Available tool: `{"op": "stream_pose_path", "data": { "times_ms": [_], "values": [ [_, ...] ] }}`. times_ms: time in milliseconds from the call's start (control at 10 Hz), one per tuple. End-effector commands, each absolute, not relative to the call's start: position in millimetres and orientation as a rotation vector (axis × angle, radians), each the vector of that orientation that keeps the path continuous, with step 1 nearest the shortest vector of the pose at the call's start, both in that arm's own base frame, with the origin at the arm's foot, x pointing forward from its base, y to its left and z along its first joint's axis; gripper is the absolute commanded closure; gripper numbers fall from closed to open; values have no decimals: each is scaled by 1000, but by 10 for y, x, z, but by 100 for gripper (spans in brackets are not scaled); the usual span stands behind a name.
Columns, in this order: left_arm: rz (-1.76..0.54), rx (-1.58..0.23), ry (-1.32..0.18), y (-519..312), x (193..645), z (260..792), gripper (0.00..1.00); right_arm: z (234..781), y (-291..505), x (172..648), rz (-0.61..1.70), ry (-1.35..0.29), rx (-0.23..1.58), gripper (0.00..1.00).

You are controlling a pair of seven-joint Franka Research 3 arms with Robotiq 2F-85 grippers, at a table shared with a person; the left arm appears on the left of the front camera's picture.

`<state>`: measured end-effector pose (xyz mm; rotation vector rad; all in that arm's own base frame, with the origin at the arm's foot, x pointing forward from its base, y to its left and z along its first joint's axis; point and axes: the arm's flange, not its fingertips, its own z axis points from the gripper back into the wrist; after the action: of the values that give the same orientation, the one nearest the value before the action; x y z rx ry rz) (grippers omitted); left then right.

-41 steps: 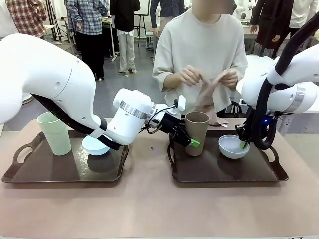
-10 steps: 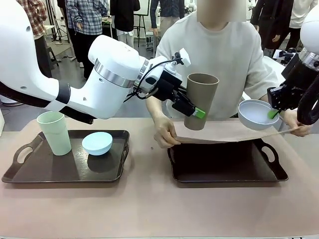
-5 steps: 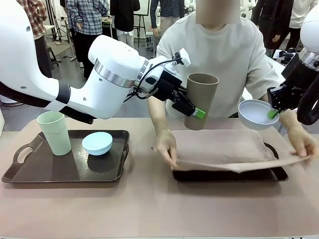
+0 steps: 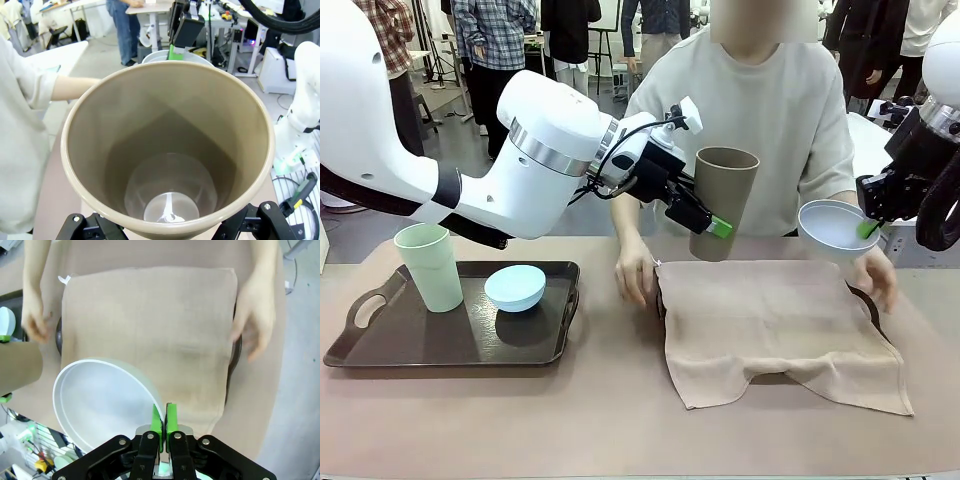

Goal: Set up a tray with a mat and arrange the tableware.
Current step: Place the Picnic Bowl and Reusable plastic cup back onto the Handle tray in front of the human's position.

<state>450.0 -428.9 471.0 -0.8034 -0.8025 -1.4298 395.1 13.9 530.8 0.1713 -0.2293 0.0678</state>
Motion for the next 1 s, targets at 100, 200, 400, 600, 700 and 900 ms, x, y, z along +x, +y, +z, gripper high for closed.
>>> {"op": "stream_pose_path", "data": {
  "times_ms": [100,200,400,600,700,900],
  "values": [
    [-1436,-810,-805,-4290,4511,4735,100,5308,140,3969,68,-238,174,100],
    [-1436,-810,-805,-4290,4511,4735,100,5308,140,3969,68,-238,174,100],
    [-1436,-810,-805,-4290,4511,4735,100,5308,140,3969,68,-238,174,100],
    [-1436,-810,-805,-4290,4511,4735,100,5308,140,3969,68,-238,174,100],
    [-1436,-810,-805,-4290,4511,4735,100,5308,140,3969,68,-238,174,100],
    [-1436,-810,-805,-4290,4511,4735,100,5308,140,3969,68,-238,174,100]
  ]
}}
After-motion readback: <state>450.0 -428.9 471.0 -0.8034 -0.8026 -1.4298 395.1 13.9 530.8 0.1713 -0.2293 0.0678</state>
